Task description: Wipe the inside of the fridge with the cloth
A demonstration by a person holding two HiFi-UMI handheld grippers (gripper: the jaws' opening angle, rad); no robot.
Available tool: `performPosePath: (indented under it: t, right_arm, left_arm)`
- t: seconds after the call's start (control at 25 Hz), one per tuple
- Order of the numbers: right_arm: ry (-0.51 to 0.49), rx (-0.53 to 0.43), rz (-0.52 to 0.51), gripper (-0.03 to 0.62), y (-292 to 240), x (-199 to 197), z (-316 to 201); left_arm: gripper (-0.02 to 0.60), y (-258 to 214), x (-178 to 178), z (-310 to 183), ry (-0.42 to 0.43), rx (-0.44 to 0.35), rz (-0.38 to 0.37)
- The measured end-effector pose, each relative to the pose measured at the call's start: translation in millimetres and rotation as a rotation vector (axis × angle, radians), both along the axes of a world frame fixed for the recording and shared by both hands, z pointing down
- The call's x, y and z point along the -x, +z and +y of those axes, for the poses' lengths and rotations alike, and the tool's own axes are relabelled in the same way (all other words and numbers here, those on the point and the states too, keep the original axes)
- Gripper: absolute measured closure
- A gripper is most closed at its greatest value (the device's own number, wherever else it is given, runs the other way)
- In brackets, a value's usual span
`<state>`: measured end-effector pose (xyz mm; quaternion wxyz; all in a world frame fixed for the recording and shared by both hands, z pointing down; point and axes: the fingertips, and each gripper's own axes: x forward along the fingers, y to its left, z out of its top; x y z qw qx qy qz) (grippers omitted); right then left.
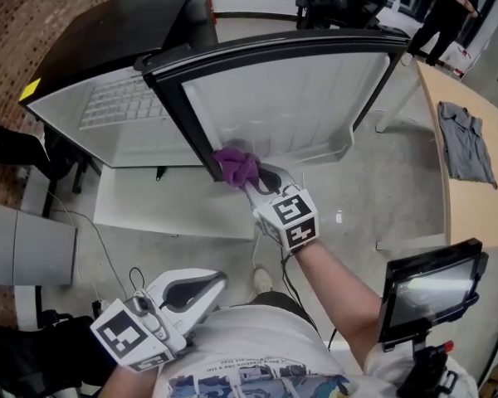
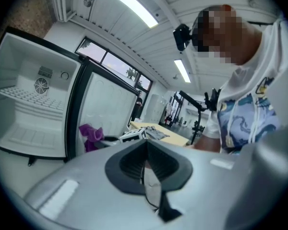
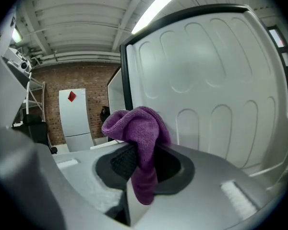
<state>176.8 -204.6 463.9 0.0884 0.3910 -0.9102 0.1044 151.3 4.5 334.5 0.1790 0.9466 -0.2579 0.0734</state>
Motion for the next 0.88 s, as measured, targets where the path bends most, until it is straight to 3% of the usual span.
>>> performPosePath:
  t: [0.28,0.88]
  right_arm:
    - [0.001,0.037,0.055,0.515,28.5,3.3,-3.2]
    - [0.03,0.075,0.109,0.515,50.6,-24.6,-12.5]
  left_arm:
    - [0.575,-1.7,9.3,0.5,-0.015,-0.001,-0.003]
    - [0.575,-0.8,-9.7,-7.4,0.036,0.004,-0.011]
